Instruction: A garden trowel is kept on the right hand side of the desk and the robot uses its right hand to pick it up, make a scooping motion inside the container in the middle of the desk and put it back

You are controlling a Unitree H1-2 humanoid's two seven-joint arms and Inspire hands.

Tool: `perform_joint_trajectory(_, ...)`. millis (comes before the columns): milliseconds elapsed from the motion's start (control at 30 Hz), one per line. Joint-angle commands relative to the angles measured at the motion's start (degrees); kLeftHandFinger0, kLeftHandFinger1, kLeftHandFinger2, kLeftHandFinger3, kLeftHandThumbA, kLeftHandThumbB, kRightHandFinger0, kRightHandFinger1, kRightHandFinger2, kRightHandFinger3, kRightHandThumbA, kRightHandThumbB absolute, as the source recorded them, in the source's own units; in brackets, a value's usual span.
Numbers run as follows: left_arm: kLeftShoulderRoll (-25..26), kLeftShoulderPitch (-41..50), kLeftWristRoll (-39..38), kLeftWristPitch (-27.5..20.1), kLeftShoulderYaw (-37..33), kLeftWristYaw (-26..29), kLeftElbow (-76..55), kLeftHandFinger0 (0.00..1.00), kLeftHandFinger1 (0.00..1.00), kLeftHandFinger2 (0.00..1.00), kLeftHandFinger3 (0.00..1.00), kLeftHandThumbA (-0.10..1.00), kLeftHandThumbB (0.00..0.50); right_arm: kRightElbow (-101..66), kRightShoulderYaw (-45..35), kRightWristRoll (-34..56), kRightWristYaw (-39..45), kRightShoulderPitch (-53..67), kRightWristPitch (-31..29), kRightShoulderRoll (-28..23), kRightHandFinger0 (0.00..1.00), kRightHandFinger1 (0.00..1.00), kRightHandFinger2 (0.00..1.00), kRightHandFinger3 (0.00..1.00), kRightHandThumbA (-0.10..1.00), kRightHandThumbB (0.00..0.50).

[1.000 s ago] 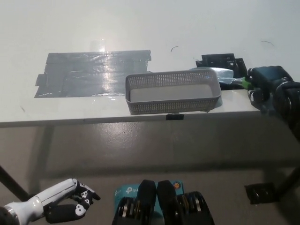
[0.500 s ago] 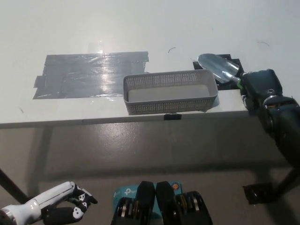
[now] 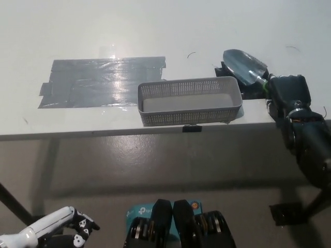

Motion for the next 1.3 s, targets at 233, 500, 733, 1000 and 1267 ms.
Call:
perform_joint_trajectory(233,1.4,0.4,0.8,0.7,2.3,-0.9,-1.2,0.76,0.73,0.72,0.66,1.00,0.473,4.1,-7.9,8.6,1.1,-0.9,-6.8,0.4,0.01,0.13,0.30,0.65,-0.10,0.000)
perform_joint_trajectory(500,1.9,-1.1,1.7,0.7,2.2,-2.0,-1.0,0.78,0.74,0.71,0.65,1.00,0.482,1.0,-6.7,7.5,4.1,-4.8,-10.5,-5.3,0.00,0.20,0.49,0.38,-0.10,0.000)
perform_joint_trajectory(733,1.9,-0.6,2.2,0.7,2.0,-1.9,-0.9,0.75,0.69,0.68,0.67,1.00,0.483,-6.7,-7.2,8.3,7.9,-3.5,-13.7,-10.7,0.00,0.16,0.45,0.13,-0.10,0.000)
perform_joint_trajectory(1000,2.0,0.2,2.5,0.7,2.3,-2.3,-1.6,0.75,0.69,0.68,0.67,1.00,0.465,-14.7,-7.5,7.6,8.4,-1.8,-14.0,-14.3,0.00,0.14,0.41,0.13,-0.10,0.000)
perform_joint_trajectory(1267,1.5,0.3,3.6,0.7,2.5,-2.9,-1.3,0.79,0.73,0.71,0.69,1.00,0.468,-25.4,-10.4,8.9,12.2,-1.3,-12.5,-17.3,0.00,0.12,0.40,0.17,-0.10,0.009)
